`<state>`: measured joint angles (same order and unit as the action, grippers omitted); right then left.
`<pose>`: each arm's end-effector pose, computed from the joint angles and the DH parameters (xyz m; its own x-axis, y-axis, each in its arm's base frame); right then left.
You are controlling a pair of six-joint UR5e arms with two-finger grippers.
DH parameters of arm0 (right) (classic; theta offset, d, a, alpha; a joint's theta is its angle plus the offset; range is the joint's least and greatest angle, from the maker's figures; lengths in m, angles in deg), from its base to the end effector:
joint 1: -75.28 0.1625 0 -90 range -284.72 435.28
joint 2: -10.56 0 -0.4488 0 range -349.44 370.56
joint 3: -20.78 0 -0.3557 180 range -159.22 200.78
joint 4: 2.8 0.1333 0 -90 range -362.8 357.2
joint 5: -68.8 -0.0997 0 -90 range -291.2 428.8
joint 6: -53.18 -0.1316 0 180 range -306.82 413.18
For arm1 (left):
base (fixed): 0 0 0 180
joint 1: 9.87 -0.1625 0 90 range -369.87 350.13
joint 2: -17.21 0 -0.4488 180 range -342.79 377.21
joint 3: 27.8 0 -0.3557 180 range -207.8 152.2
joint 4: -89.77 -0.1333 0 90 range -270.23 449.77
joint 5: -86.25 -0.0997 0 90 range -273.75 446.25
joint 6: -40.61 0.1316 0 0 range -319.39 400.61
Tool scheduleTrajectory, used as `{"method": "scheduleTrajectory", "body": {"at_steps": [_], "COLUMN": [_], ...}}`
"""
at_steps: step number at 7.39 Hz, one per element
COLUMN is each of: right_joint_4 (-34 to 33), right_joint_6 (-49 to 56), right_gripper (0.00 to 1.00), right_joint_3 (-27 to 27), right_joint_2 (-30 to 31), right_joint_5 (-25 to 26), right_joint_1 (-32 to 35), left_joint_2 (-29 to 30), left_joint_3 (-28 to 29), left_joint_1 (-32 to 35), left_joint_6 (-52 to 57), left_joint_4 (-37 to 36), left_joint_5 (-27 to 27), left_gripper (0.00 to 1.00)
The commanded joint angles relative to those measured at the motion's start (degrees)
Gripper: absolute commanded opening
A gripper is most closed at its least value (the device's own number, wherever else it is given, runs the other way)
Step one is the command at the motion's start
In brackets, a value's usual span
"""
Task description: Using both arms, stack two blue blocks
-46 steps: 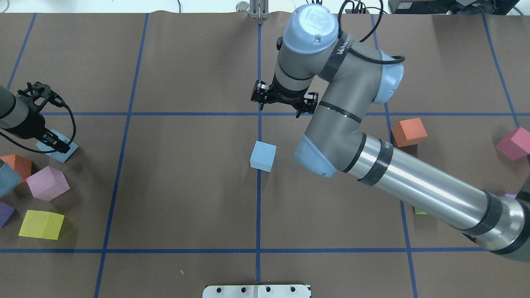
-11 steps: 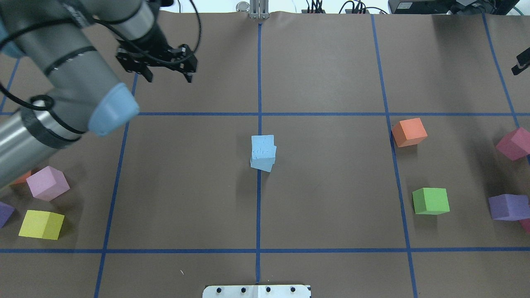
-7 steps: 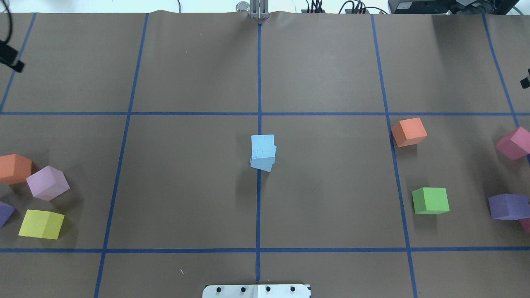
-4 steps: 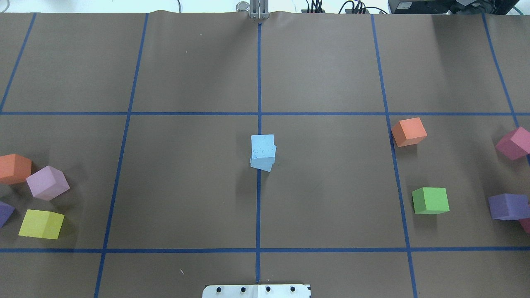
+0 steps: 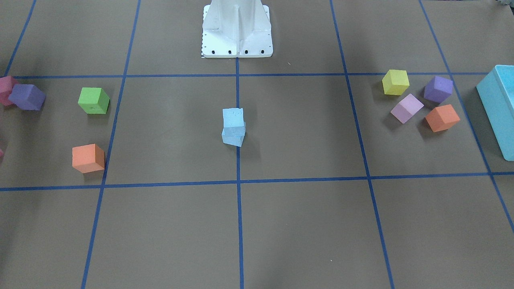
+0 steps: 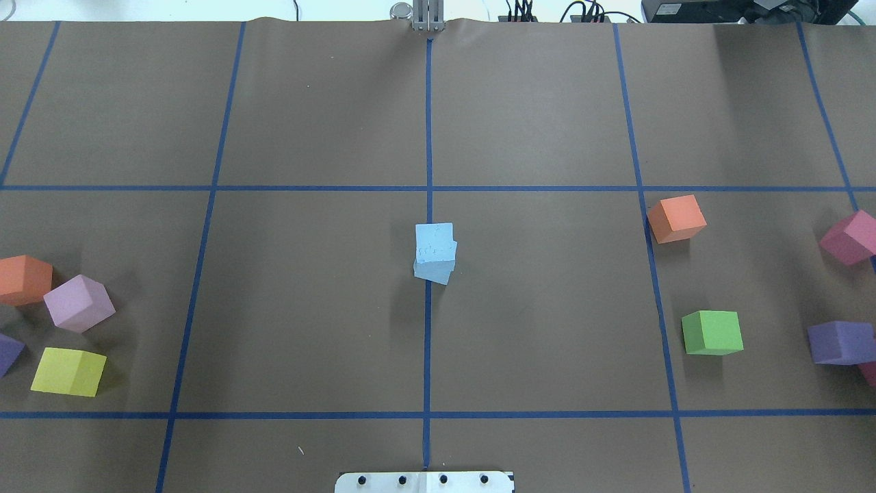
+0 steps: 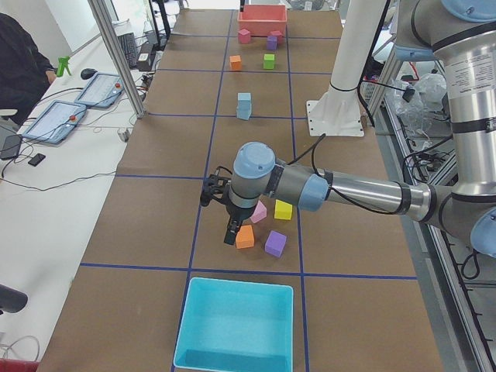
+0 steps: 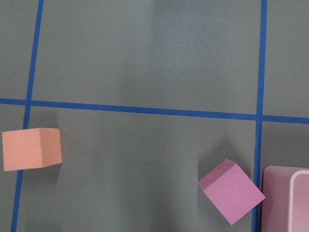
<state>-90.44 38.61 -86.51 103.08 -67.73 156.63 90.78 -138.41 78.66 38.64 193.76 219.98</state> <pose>-0.0297 -0.4468 0.5773 0.6633 -0.0670 0.7453 -0.0239 0.9936 0.1106 -0.0333 -0.3532 0.6263 0.7173 0.2012 -0.6671 0.0003 0.9573 0.2891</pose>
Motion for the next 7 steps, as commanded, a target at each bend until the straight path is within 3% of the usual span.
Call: {"method": "scheduleTrajectory", "body": {"at_steps": [1,3,7], "right_joint_4": [-0.07,-0.42,-0.51], "right_joint_6": [-0.54,-1.51,-1.6], "right_gripper": [1.0,1.0,1.0], "right_joint_3": [0.14,1.02,2.34], "right_joint_2": [-0.15,-0.15,-1.46], "right_joint_5": [0.13,1.35,2.15], "right_joint_1": [-0.05,-0.05,-0.23], "left_joint_2": [-1.94,-1.67,-1.85], "left_joint_3": [2.85,3.38,5.41], "left_joint_1": [0.33,0.16,0.24], "left_joint_6": [-1.53,-8.28,-8.58], "left_joint_4": [3.68,3.06,3.85], "left_joint_5": [0.22,0.05,0.22], "left_gripper": [0.98,0.98,0.98]}}
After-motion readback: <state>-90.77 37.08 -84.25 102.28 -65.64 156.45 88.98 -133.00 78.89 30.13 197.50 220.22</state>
